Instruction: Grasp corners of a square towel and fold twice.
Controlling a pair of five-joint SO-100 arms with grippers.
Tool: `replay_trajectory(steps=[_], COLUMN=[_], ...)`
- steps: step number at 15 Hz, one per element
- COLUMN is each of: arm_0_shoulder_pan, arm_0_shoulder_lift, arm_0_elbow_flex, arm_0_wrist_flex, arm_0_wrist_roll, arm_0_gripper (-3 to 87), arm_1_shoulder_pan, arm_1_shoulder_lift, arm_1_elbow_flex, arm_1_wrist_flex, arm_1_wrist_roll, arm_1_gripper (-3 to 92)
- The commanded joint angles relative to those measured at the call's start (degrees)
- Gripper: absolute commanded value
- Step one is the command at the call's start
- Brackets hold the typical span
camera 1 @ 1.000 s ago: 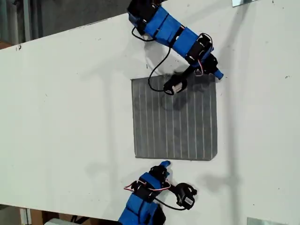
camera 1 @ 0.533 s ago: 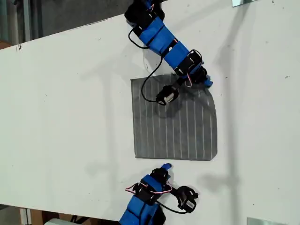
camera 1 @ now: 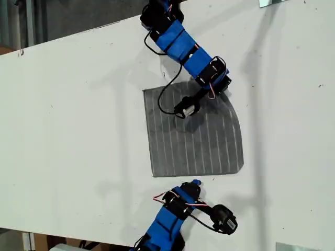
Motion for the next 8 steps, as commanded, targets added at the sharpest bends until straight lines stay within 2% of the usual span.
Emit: replay_trajectory(steps=[1,4,8], arm_0_shoulder_pan=[-0.09,1.85,7.73], arm_0_shoulder_lift=[-9.23,-12.92,-16.61], arm_0_elbow_flex=[-16.44,-17.05,-21.36], arm_0_wrist_flex=[0.88,-7.56,-10.46], arm_0_wrist_roll=[3.08,3.34,-2.99], arm_0_gripper=[20.0,20.3,21.1], arm_1_shoulder_pan=[0.97,1.23,1.49], arm_1_shoulder_lift=[-1.67,-5.27,-5.89], arm_1_elbow_flex=[-9.32,-14.77,-15.64], arm_1_wrist_flex=[3.25,4.39,4.48], arm_1_wrist_roll=[-2.90,-6.42,-8.44], arm_1_gripper=[-0.2,-0.2,-0.2])
